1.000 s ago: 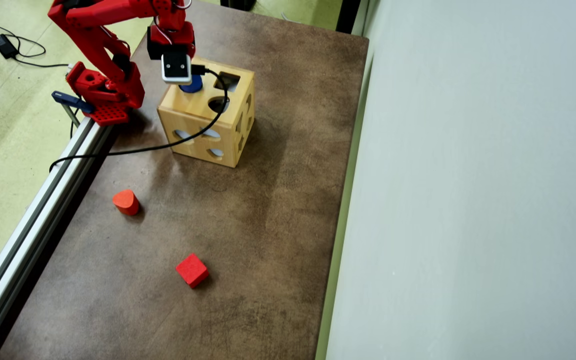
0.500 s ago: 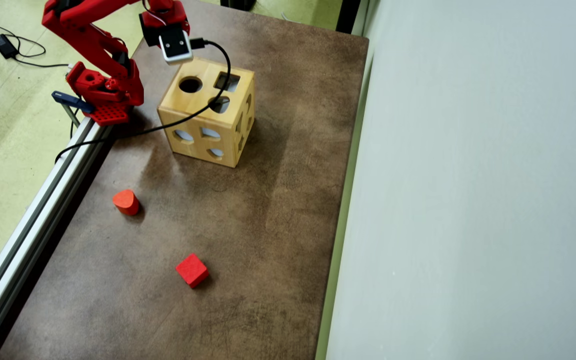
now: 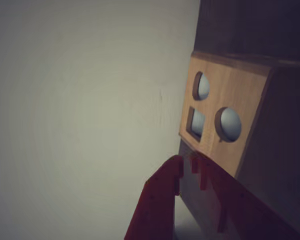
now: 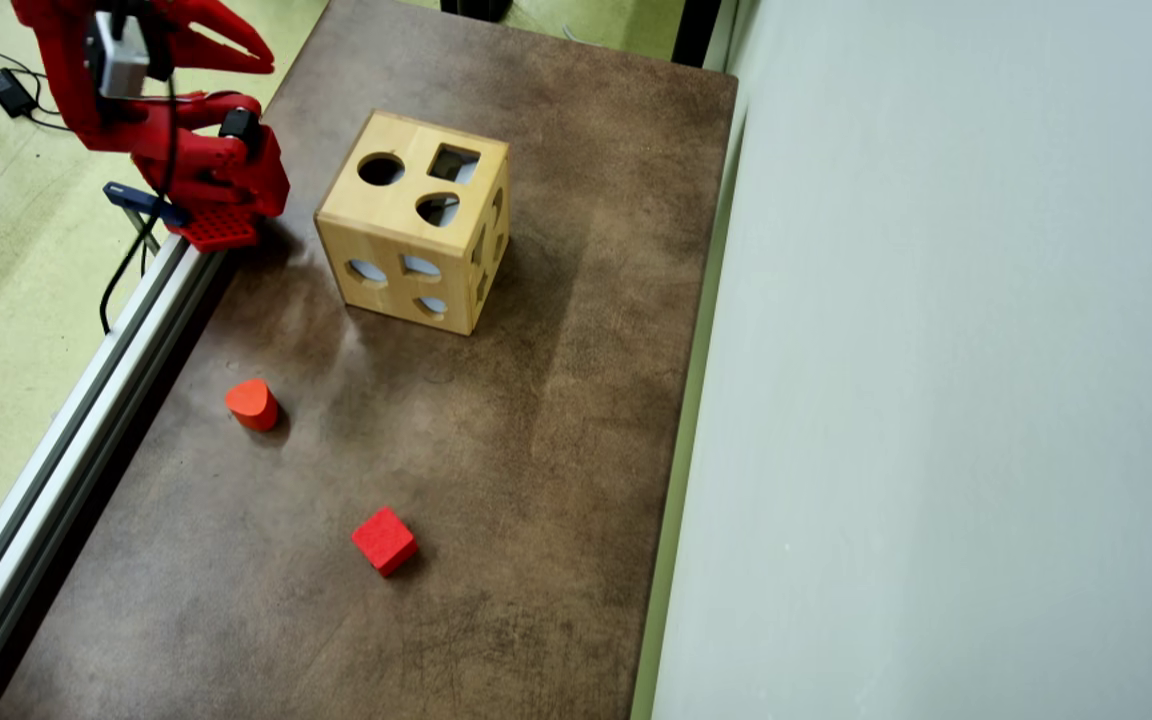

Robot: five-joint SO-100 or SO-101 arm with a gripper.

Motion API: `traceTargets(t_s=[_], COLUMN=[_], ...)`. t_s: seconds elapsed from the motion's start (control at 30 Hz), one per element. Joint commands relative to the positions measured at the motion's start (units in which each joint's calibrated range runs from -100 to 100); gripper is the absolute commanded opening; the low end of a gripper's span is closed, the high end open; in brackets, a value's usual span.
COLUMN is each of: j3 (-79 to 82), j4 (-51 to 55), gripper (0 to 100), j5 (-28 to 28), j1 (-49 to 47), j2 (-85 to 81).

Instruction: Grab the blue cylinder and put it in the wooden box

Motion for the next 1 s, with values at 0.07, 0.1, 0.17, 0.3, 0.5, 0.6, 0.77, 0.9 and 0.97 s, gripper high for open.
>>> traceTargets(t_s=[0.07,0.1,0.17,0.3,0.5,0.6,0.77,0.9,0.97], j3=[-0.1,-0.1,-0.1,-0.2,-0.2,-0.3,-0.3,-0.3,-0.3], j4=[0.5,0.5,0.5,0.5,0.5,0.5,0.5,0.5,0.5], gripper=[3,3,3,3,3,3,3,3,3], j5=[0.3,0.3,0.3,0.4,0.4,0.3,0.3,0.3,0.3], j1=[2.2,2.2,2.2,2.2,2.2,1.7,1.7,1.7,1.7], j2=[-0.1,-0.1,-0.1,-0.1,-0.2,-0.2,-0.2,-0.2,-0.2])
